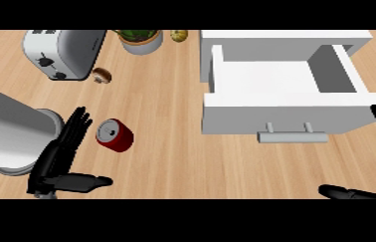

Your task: Pick up the can, place it into the drawer and close the drawer

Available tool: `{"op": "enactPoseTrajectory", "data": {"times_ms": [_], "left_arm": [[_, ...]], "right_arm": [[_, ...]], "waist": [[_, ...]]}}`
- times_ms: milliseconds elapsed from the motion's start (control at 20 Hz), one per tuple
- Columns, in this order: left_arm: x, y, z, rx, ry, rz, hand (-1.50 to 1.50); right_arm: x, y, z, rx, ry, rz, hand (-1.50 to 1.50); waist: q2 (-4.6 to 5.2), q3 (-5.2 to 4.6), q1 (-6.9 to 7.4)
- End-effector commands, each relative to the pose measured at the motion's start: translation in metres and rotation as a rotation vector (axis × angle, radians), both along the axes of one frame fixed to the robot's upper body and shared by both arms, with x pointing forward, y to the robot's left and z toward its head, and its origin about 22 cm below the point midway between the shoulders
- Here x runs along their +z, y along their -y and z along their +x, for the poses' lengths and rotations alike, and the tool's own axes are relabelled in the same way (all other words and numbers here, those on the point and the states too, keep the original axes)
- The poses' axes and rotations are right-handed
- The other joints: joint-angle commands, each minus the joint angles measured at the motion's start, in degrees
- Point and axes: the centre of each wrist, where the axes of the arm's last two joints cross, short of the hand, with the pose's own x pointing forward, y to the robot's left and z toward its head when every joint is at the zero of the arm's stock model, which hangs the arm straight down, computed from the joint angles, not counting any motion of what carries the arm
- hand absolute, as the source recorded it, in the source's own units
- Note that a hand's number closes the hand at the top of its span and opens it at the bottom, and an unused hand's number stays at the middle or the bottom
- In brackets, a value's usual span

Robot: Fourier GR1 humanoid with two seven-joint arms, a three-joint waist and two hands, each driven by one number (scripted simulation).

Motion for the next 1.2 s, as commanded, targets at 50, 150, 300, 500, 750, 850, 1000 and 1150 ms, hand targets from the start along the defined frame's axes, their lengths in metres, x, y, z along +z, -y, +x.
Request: {"op": "enactPoseTrajectory", "data": {"times_ms": [50,150,300,500,750,850,1000,1150], "left_arm": [[-0.022,0.002,0.009,0.014,-0.014,-0.005,-1.5],[-0.034,-0.007,0.009,0.016,-0.026,-0.007,-1.5],[-0.046,-0.013,0.009,0.045,-0.063,0.016,-1.5],[-0.074,-0.005,0.01,0.03,-0.065,0.004,-1.5],[-0.095,-0.001,0.031,0.059,-0.069,-0.013,-1.5],[-0.104,-0.008,0.031,0.075,-0.083,-0.01,-1.5],[-0.1,-0.015,0.033,0.089,-0.071,0.0,-1.5],[-0.092,-0.01,0.064,0.054,-0.074,-0.011,-1.5]], "right_arm": [[0.001,0.01,-0.01,-0.003,0.008,0.003,-1.5],[0.014,0.015,0.009,-0.006,0.019,0.018,-1.5],[0.021,-0.002,-0.012,0.004,0.004,0.003,-1.5],[0.017,-0.015,-0.006,-0.004,0.001,0.013,-1.5],[0.028,0.011,-0.004,0.001,0.011,-0.032,-1.5],[0.022,-0.01,-0.005,0.0,0.008,-0.008,-1.5],[0.005,0.01,-0.019,-0.003,0.003,-0.018,-1.5],[0.02,0.012,-0.005,-0.004,0.003,-0.02,-1.5]], "waist": [[-0.01,0.02,-0.02],[0.03,0.01,0.08],[0.01,0.0,-0.03],[0.04,0.0,0.0],[0.13,-0.03,-0.33],[0.13,-0.04,-0.34],[0.03,0.01,-0.25],[0.15,-0.03,-0.5]]}}
